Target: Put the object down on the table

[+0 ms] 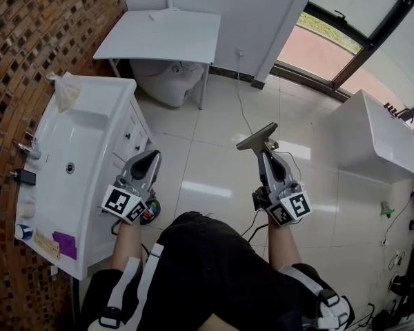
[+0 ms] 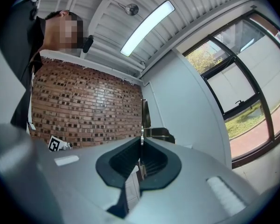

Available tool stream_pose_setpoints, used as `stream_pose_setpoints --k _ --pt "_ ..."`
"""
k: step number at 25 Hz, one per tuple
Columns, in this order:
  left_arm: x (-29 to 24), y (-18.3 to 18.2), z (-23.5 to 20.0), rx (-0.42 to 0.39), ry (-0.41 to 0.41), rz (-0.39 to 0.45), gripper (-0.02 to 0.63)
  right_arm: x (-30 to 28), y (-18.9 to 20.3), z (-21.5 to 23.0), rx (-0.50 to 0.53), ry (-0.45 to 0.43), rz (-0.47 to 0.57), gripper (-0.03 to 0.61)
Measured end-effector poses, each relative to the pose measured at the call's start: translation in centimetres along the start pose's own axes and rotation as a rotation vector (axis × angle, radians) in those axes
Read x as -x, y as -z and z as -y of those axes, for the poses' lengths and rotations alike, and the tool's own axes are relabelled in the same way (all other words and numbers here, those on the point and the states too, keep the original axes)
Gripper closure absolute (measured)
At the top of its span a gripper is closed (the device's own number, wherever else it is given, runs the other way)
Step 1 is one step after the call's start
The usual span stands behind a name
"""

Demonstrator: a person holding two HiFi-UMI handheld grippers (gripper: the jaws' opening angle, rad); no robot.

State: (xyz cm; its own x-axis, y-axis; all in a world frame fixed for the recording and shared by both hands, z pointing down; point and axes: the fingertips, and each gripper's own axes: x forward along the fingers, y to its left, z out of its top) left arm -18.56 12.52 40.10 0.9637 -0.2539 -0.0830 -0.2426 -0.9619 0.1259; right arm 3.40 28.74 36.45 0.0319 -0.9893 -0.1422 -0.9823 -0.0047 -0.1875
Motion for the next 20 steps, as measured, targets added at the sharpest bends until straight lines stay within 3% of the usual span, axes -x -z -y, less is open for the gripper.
stream_pose_setpoints --k 8,15,20 --pt "-2.4 -0.5 0.9 0.005 -0.022 0.007 0.614 -0.4 0.3 2.0 0.009 -0.042 -0.005 0.572" --pt "-5.7 1.6 3.7 0.008 -0.023 -0.036 0.614 1.6 0.3 5.2 -0.008 -0.051 -0.022 0.572" --pt "-8.3 3.7 7.4 0.03 0.03 -0.073 0.614 3.0 1.3 7.5 -0.027 -0.033 -0.04 0.572"
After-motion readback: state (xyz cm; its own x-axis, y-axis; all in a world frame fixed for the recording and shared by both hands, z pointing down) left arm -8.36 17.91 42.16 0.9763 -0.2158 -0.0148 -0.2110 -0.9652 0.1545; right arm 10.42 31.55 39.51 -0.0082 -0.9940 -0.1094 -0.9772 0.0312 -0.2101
